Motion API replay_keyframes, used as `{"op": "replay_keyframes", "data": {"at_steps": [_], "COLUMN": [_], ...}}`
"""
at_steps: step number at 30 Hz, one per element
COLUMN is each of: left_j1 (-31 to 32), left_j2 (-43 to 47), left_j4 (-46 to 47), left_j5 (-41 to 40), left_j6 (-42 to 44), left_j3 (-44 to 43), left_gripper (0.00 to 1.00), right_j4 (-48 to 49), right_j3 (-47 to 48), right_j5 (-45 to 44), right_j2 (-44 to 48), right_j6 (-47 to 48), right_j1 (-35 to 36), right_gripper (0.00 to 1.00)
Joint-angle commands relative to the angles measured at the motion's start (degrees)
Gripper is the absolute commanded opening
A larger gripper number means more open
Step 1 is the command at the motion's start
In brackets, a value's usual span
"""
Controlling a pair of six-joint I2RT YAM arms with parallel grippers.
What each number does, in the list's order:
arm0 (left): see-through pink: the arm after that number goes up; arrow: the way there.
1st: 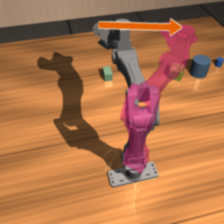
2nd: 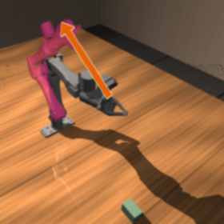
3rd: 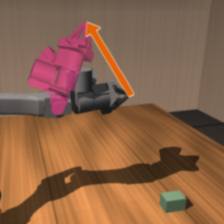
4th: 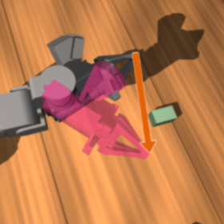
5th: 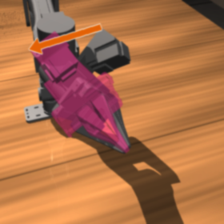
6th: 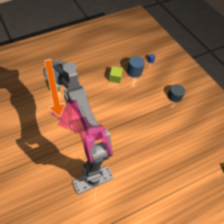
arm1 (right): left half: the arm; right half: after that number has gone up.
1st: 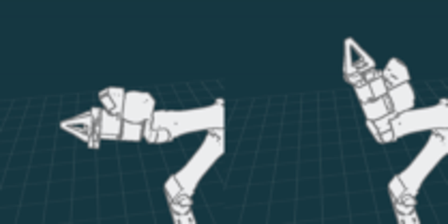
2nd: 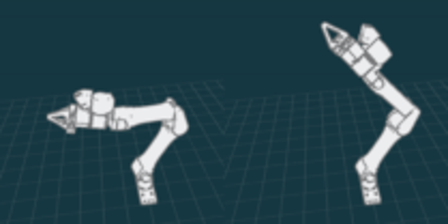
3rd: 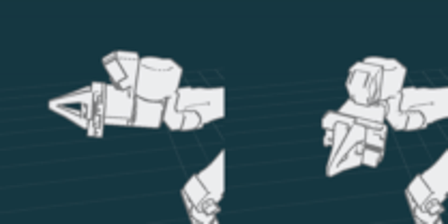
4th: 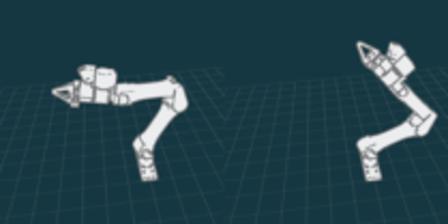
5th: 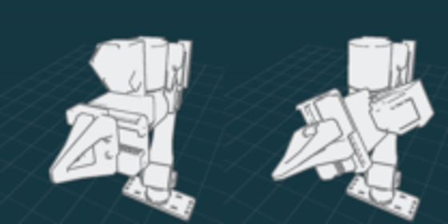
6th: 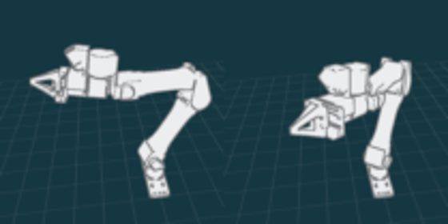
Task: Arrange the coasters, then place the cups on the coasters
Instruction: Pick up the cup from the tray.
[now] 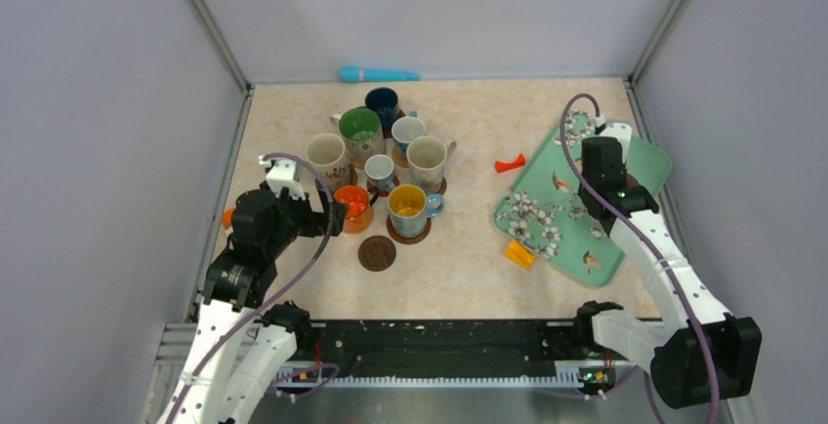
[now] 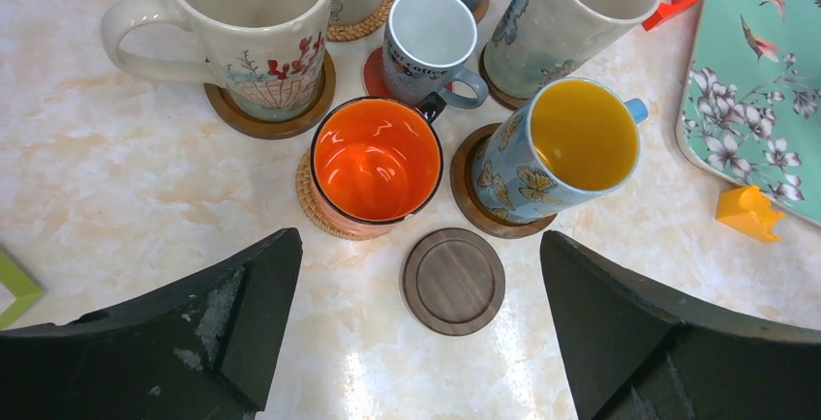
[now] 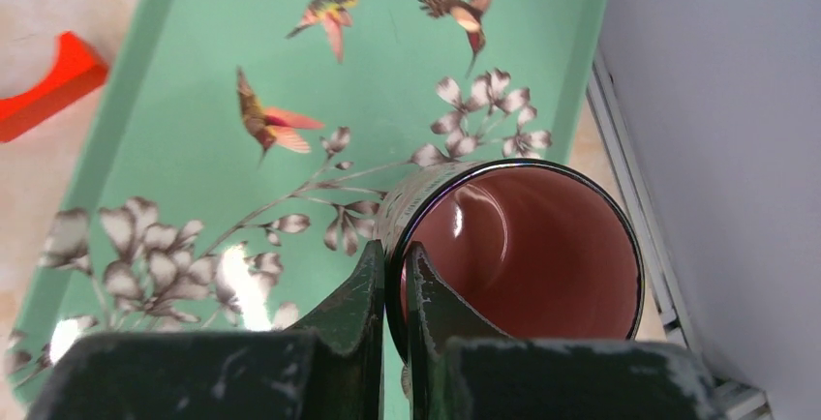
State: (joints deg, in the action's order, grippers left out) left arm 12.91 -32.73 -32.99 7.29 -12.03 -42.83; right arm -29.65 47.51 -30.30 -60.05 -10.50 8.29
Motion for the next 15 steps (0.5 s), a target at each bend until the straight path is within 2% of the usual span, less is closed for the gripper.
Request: {"op": "replay_keyframes", "data": {"at_steps": [1,6,11,15], "left_j1": [0.29,0.28,0.32,0.28], "left_j2": [0.58,1.1,1.22,0.85], "left_j4": [2.08,1.74,1.52,1.39], "left_j5": [-1.44,-3.25,-4.16,-4.34], "left_j6": [0.34,0.43,0.28,0.25], "left_j3": [-0.61,-0.78,-0.77,-0.85], "left_gripper": [0.99,0.99,0.99,0.99], "right_j4": [2.25,0.66,1.23,2.33], "right_j3": [9.14,12.4,14.01,14.07], "right_j5": [-2.33,-1.27,7.65,14.91], "right_j2": [3.14,5.51,9.67,12.33], "right_j6": [7.94,17.46,23.62,26.65], "right_j1": [5.66,17.22,25.82,28.77], "right_gripper": [0.0,0.0,0.0,0.0]}}
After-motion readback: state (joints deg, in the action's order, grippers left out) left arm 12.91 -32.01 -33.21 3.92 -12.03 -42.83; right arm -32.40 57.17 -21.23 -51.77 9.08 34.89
